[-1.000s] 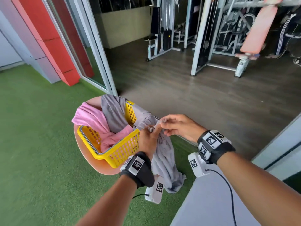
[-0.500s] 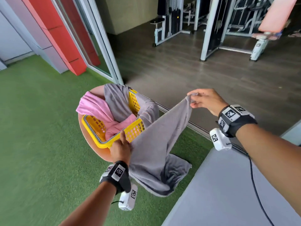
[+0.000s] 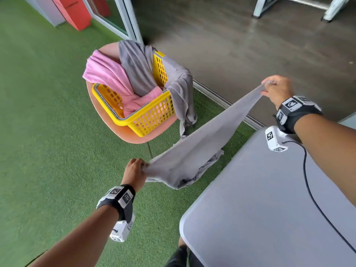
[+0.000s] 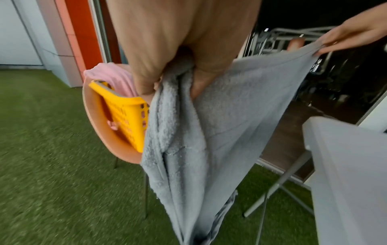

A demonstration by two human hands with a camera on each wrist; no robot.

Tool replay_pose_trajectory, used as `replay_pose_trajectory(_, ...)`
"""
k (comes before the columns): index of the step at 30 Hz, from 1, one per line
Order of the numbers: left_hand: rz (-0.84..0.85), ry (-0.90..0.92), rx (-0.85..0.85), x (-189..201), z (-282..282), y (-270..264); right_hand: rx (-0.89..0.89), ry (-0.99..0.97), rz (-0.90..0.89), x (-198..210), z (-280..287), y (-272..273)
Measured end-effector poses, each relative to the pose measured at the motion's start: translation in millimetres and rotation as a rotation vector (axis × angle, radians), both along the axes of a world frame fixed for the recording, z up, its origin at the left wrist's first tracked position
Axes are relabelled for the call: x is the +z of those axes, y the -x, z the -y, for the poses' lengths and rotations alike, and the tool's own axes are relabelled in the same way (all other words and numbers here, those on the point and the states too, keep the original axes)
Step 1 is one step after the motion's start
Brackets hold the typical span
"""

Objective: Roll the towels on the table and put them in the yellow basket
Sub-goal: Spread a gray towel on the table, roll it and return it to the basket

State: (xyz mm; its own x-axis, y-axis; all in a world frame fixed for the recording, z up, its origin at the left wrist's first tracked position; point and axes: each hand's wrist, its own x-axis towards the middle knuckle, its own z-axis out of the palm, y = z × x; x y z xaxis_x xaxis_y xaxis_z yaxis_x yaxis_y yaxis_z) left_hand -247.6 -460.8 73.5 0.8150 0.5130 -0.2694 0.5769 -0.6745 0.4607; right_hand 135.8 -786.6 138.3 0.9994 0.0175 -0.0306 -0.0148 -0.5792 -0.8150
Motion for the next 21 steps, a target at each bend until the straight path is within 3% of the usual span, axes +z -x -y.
replay_pose_trajectory(3,-0.045,0.005,-0.013,-9,2,18,0.126,0.171,0.037,-6,11,19)
replay_pose_trajectory(6,-0.051,0.085,-0.167,-13,35,27,0.381,0.523,0.013,-10,26,50)
replay_pose_trajectory(8,-0.058,0.178,-0.305,-25,72,30,0.429,0.703,-0.061,-28,56,66)
replay_pose_trajectory(11,-0.130,0.299,-0.429,-43,140,29,0.374,0.856,-0.178,-52,116,95)
replay_pose_trajectory(16,-0.202,0.445,-0.510,-55,237,39,0.247,0.933,-0.277,-45,195,155)
replay_pose_trajectory(21,-0.224,0.402,-0.569,-65,287,46,0.153,0.944,-0.369,-55,258,186)
